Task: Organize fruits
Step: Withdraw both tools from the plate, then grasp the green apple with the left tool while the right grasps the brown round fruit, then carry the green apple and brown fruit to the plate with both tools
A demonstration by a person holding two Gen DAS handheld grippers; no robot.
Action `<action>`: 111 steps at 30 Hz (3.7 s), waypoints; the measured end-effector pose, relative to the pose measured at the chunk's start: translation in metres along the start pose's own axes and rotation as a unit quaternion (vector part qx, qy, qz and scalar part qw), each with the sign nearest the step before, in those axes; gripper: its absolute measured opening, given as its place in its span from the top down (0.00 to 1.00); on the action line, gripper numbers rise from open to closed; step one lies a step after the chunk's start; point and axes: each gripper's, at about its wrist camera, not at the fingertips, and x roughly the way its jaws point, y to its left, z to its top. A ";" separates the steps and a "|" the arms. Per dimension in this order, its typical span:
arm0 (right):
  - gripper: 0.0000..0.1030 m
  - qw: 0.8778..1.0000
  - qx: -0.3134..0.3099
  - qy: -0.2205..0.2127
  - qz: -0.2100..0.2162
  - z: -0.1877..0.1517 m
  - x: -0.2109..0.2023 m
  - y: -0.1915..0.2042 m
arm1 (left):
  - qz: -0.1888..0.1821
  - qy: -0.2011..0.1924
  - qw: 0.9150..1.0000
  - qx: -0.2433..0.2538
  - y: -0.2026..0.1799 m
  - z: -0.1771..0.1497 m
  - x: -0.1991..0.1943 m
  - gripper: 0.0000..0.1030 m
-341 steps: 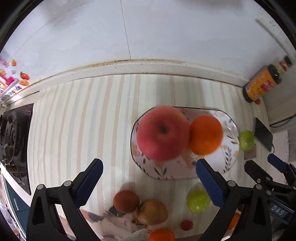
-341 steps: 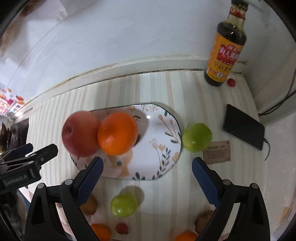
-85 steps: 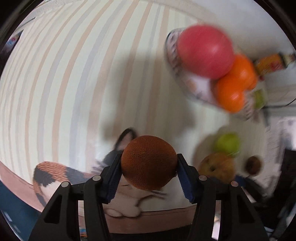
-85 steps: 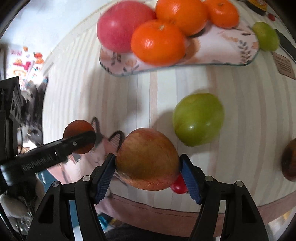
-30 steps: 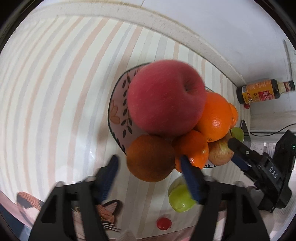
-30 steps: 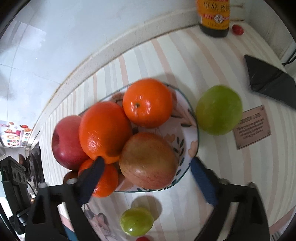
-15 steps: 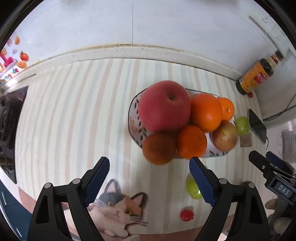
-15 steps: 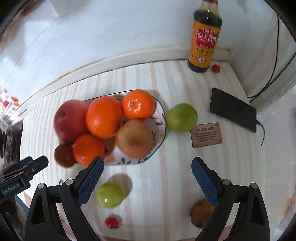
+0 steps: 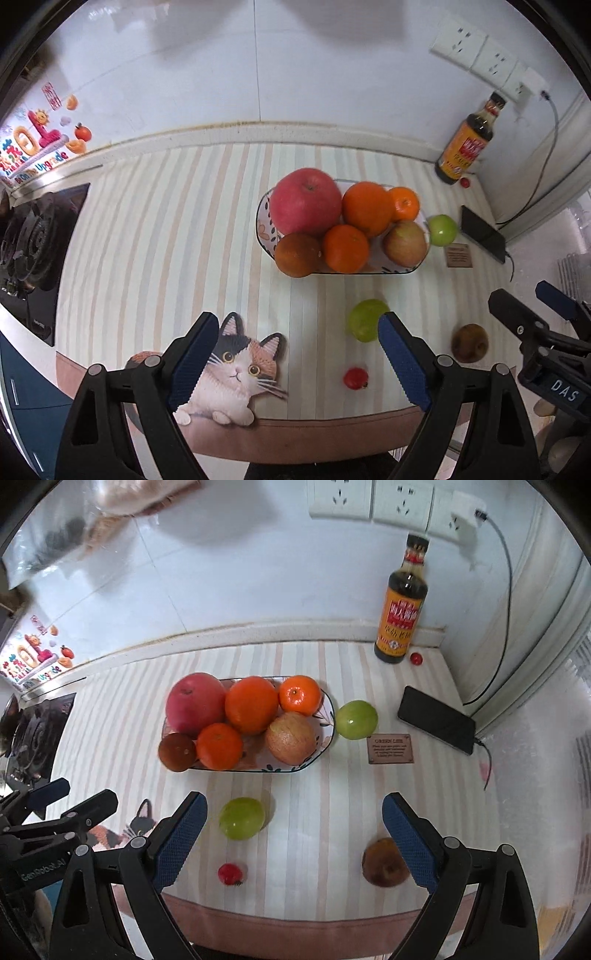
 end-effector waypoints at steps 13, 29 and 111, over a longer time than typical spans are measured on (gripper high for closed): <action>0.05 0.999 0.001 -0.046 0.013 -0.025 -0.069 -0.002 | -0.001 -0.050 0.999 0.015 -0.011 -0.018 -0.062 0.14; 0.02 0.995 0.082 -0.016 0.055 -0.028 -0.048 -0.055 | 0.002 -0.022 0.999 0.025 -0.031 -0.017 -0.023 0.00; 0.32 0.965 0.145 0.098 0.193 0.029 0.107 -0.064 | -0.103 0.096 0.989 0.045 -0.036 0.084 0.073 0.46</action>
